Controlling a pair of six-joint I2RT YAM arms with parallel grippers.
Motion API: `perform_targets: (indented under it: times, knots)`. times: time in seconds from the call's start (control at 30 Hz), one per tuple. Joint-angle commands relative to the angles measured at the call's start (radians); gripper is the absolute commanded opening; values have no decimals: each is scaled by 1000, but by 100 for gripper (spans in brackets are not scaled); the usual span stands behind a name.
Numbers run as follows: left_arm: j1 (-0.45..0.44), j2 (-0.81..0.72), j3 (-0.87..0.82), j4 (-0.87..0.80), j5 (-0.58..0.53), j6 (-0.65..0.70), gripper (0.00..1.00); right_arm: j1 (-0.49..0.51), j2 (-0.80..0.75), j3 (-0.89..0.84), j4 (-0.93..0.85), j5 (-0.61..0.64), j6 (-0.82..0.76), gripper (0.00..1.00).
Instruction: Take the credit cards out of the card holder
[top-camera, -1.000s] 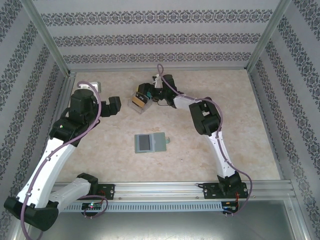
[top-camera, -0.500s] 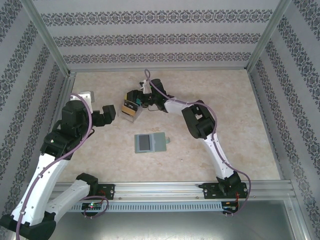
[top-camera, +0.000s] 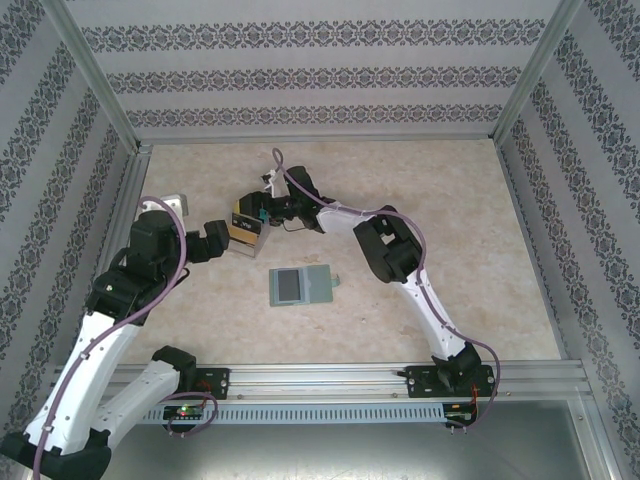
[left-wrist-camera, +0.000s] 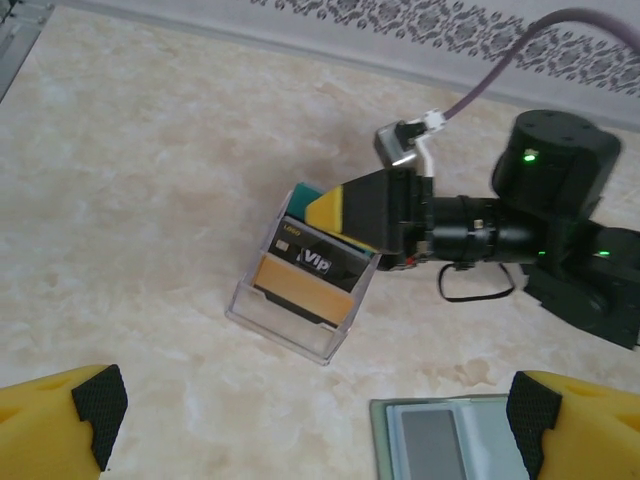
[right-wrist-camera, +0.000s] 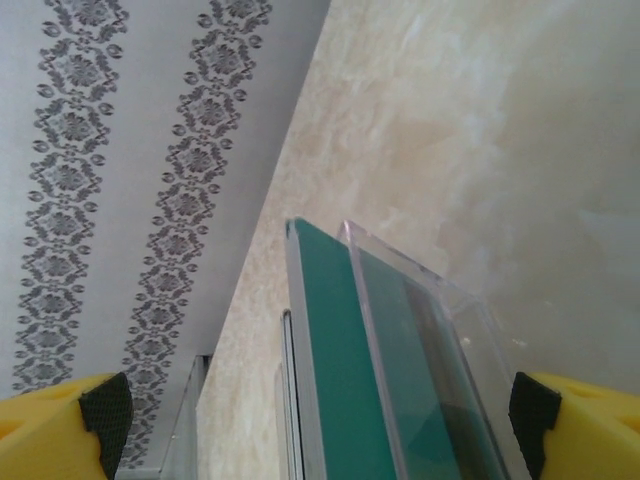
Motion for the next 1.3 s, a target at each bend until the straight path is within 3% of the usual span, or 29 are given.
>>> perform_targets:
  times: [0.0,0.23,0.43,0.83,0.97,1.27]
  knots:
    - [21,48,-28,41,-9,-61,99,-39,-128,-102,-16,94,-69,98]
    - [184,287,-75,252,185,-135,99,-104,-403,-381,-44,254,-142,98]
    - [295,522,-101,509,317,-162,99,-111,-641,-596,-106,311,-199,98]
    - [354,855,-79,848,579,-201,99,-75,-1049,-902,-285,469,-261,98]
    - [354,899,-99,887,619,-234,99,-75,-1103,-944,-308,495,-260,98]
    - [352,826,-229,932,662,-339,99,-74,-1100,-954,-318,504,-256,98]
